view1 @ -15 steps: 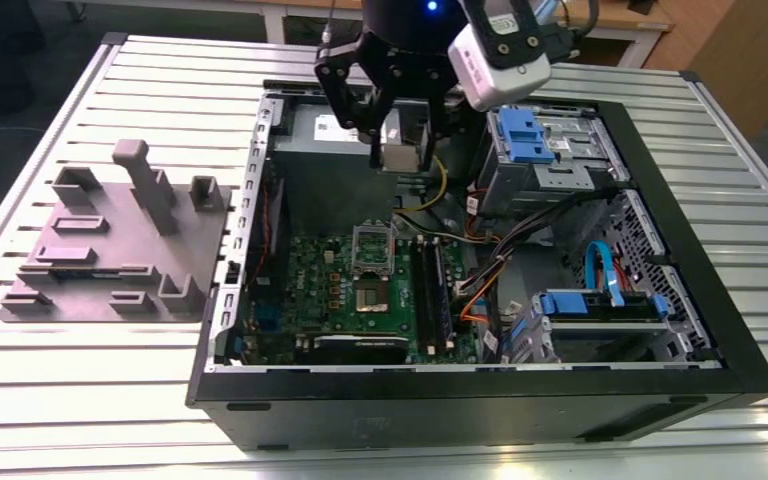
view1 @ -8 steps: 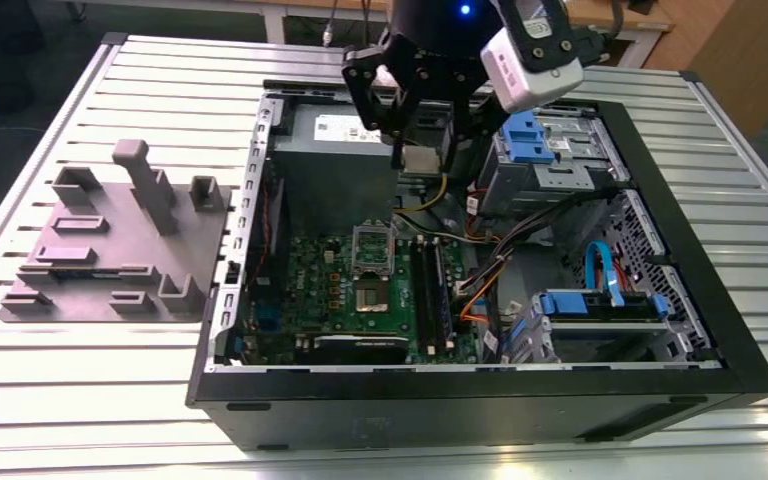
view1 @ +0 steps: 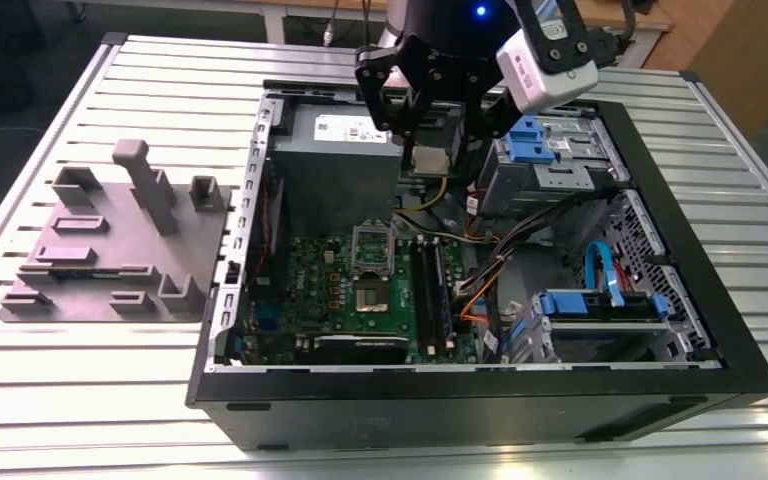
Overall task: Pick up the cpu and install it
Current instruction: 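Pick up the cpu and move it towards the insertion slot, then place the cpu into insertion slot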
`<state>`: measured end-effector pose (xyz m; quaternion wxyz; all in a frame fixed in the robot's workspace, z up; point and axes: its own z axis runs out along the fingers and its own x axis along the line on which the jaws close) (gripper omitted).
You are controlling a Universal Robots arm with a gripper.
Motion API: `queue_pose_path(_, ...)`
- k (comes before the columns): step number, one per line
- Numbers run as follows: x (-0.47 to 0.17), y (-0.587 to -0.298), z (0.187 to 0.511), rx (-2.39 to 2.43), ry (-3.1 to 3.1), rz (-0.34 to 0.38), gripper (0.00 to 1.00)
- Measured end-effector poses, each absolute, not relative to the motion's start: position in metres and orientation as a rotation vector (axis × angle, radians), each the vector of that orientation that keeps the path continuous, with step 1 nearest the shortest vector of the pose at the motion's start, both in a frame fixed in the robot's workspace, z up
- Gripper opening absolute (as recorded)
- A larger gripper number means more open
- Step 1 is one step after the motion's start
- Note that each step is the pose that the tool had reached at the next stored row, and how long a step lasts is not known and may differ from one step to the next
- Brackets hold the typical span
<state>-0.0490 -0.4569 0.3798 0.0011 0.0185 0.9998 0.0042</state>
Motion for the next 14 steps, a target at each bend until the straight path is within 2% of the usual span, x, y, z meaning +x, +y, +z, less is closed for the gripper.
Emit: queue_pose_path(14, -0.0511, -0.4569, 0.3793, 0.058, 3.139, 0.013, 0.47)
